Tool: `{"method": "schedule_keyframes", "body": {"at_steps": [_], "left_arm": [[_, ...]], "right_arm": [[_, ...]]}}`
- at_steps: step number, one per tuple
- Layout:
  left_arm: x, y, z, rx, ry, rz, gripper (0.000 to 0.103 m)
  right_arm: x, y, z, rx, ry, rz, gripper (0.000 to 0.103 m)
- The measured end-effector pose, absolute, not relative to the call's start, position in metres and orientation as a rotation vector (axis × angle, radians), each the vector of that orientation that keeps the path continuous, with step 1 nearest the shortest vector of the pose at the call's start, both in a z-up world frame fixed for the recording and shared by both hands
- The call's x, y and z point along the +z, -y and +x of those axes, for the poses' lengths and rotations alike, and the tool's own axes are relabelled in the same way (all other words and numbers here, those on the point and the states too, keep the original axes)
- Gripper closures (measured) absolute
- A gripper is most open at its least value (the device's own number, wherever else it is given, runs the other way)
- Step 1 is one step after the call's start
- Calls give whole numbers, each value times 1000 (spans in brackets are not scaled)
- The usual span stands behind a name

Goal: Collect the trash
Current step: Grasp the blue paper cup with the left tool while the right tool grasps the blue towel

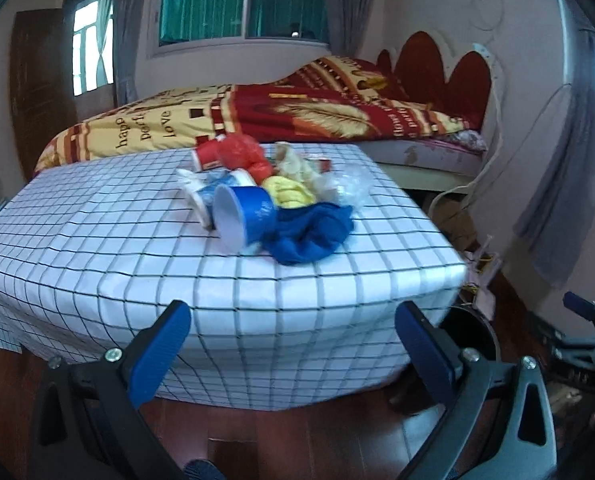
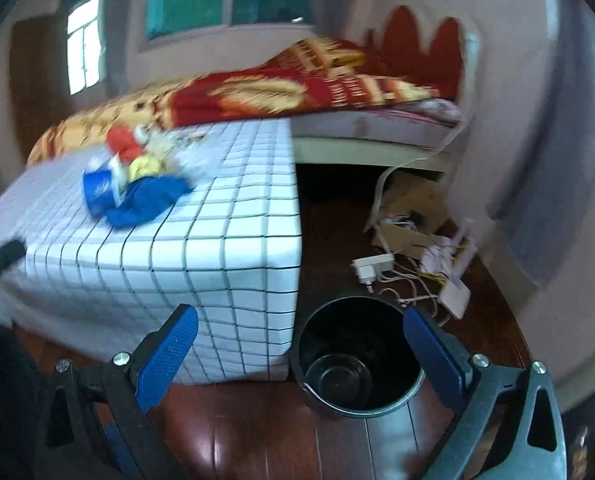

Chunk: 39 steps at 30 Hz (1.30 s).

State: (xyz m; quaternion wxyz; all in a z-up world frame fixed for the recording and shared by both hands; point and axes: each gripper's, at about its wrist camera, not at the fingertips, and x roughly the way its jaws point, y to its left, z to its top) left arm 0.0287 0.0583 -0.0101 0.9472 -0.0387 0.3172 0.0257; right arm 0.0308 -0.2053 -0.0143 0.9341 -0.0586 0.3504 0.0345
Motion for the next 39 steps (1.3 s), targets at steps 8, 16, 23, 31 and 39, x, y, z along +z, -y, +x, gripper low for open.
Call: {"method": "schedule_keyframes", "body": {"at_steps": [8, 16, 23, 31, 39], "left_arm": [[-24, -93, 73, 92, -653, -93, 26], [-39, -103, 111, 86, -679, -118, 37], [-47, -109, 136, 77, -680, -147, 46], [-49, -119, 160, 39, -658, -198, 60], [-51, -115, 167, -64, -646, -234, 95]], "right_arm": [[-15, 170, 84, 208, -751, -60, 0], [-30, 115, 143, 320, -731, -88, 17], [-46, 81, 184, 434, -732, -120, 28], [-57, 54, 216, 534, -732, -150, 32], [-68, 48, 232, 612, -761, -109, 59]]}}
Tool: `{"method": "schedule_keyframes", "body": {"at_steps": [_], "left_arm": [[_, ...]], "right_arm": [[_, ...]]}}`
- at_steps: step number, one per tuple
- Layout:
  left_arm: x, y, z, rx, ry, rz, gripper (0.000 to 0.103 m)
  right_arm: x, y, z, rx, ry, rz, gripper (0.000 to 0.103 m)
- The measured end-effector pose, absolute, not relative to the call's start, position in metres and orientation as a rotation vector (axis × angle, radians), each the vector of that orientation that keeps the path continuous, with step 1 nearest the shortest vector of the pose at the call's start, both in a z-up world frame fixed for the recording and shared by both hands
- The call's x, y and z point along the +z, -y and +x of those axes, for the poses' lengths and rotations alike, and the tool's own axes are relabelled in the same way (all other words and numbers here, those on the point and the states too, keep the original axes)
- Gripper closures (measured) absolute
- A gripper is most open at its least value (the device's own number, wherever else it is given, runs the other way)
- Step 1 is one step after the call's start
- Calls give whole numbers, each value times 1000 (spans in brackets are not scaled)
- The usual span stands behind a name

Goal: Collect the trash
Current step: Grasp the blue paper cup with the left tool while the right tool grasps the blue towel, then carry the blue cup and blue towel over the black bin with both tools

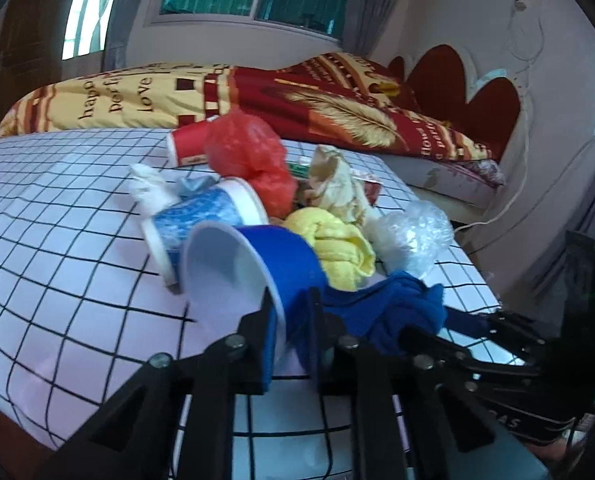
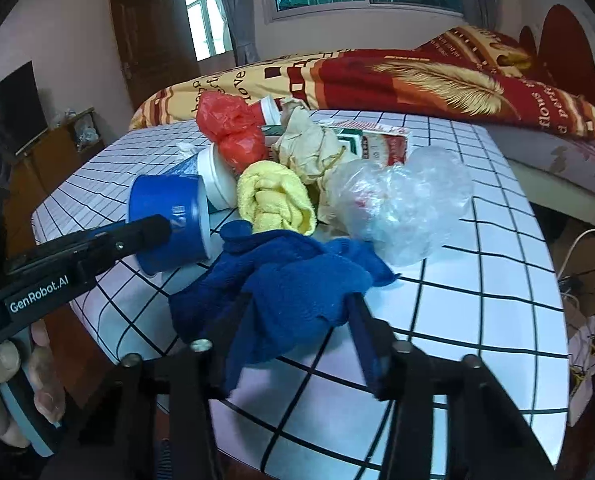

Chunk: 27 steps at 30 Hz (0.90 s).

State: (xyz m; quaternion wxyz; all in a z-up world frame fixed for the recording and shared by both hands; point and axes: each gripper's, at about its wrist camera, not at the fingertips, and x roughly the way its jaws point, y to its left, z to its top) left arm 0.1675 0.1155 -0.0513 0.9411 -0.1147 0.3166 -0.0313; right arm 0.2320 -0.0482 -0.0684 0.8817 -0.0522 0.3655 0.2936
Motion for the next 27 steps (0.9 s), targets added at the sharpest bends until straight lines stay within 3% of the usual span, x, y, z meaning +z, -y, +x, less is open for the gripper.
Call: {"method": "schedule_keyframes", "body": {"at_steps": [4, 6, 27], "left_arm": [[-47, -109, 161, -59, -626, -199, 98], [-45, -107, 159, -57, -622, -178, 98], [-18, -71, 124, -118, -585, -94, 98]], "right_arm": [[-70, 47, 229, 635, -767, -101, 79], [-67, 49, 224, 632, -747, -105, 83], [10, 126, 151, 441, -551, -123, 85]]}}
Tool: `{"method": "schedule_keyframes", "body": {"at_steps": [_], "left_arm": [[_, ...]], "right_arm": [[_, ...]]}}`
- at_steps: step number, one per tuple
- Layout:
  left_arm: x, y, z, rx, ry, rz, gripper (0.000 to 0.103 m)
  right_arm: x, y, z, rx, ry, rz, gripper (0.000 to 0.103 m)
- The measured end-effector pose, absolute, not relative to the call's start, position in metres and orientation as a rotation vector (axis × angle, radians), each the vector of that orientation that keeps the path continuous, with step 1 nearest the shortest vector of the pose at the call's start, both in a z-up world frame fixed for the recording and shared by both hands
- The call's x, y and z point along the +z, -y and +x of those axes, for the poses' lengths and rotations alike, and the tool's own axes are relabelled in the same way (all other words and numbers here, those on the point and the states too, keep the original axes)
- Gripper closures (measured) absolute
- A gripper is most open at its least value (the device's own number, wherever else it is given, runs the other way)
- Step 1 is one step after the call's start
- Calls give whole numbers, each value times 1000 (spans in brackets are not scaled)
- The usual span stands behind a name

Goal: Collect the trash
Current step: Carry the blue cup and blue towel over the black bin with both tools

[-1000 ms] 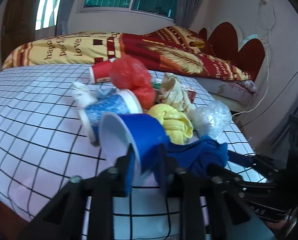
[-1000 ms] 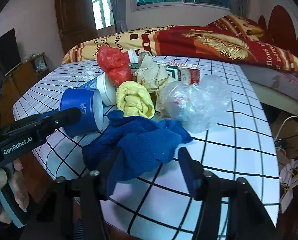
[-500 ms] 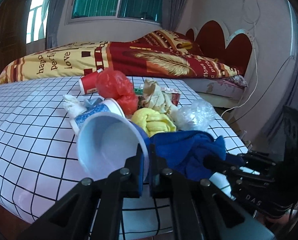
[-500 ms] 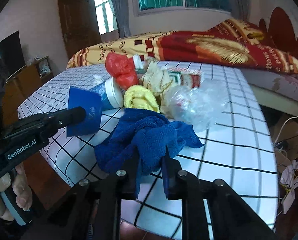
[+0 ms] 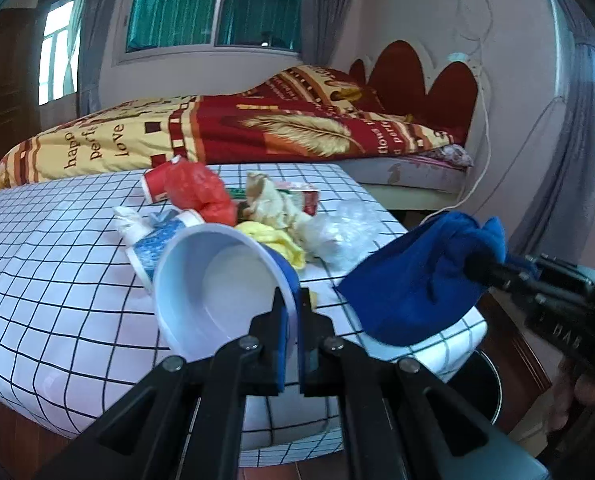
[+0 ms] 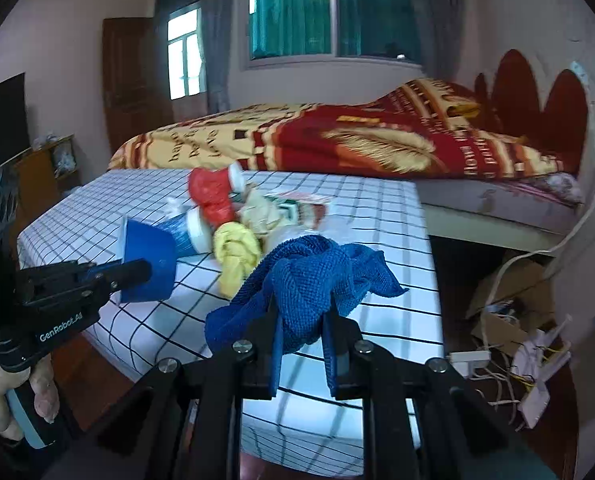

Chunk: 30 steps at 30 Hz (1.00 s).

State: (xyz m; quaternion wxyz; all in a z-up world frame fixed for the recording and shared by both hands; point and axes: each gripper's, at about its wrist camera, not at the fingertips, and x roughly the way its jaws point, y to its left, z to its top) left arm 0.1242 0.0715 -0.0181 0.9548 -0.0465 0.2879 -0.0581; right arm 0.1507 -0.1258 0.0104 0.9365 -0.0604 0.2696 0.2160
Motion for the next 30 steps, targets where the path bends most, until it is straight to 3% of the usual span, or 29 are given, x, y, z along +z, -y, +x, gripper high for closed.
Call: {"method": "schedule_keyframes", "body": {"at_steps": [30], "left_arm": [[-25, 98, 90, -500, -628, 41, 98]], "right_arm": [[4, 323, 60, 29, -594, -10, 85]]}}
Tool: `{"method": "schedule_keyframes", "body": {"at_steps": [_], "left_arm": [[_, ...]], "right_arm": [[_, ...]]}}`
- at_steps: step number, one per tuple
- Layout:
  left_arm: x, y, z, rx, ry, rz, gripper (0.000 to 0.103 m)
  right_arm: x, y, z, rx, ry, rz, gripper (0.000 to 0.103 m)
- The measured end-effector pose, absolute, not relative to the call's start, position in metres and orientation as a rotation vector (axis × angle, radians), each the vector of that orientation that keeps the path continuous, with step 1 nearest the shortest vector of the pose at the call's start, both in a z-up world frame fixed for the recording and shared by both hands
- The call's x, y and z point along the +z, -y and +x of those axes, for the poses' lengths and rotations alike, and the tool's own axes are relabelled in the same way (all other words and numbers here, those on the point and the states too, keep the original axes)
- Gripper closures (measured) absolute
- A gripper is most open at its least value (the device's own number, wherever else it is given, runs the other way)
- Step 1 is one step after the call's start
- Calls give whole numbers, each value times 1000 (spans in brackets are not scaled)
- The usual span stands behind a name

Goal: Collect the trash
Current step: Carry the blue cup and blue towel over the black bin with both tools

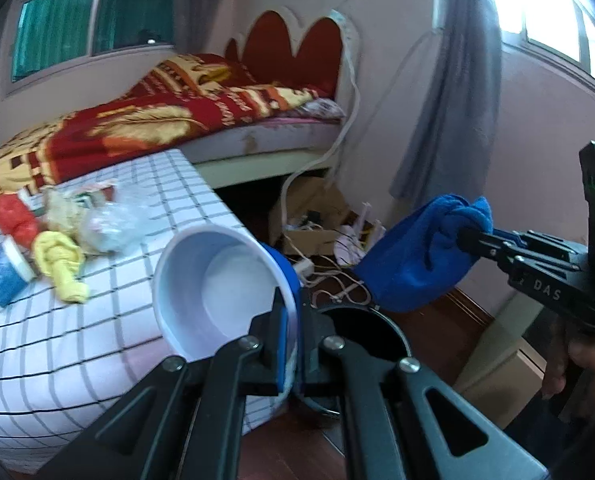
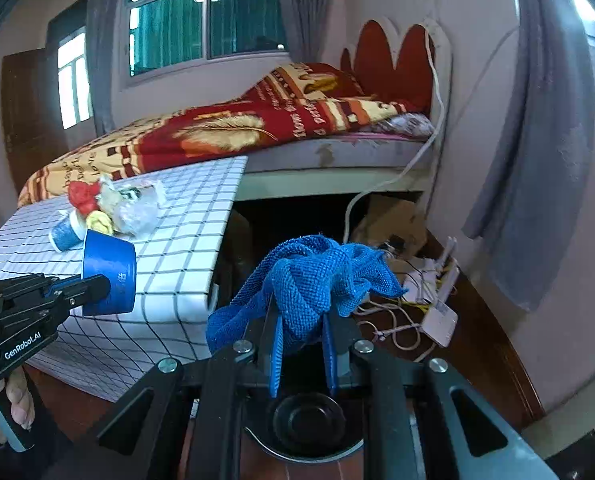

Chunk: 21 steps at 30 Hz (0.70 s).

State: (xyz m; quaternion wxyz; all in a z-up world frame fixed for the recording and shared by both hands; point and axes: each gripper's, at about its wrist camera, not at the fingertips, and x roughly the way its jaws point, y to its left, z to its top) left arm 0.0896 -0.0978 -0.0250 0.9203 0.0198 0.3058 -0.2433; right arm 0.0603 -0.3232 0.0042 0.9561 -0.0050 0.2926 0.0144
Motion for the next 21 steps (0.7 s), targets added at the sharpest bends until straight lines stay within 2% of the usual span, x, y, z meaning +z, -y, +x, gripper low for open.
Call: {"method": "schedule_keyframes", "body": {"at_steps": [13, 21], "left_arm": [[-78, 174, 85, -648, -773, 98, 99], [-119, 192, 106, -644, -891, 75, 99]], "right_arm": [[-53, 383, 53, -38, -733, 29, 85], [-102, 401, 63, 28, -825, 45, 85]]}}
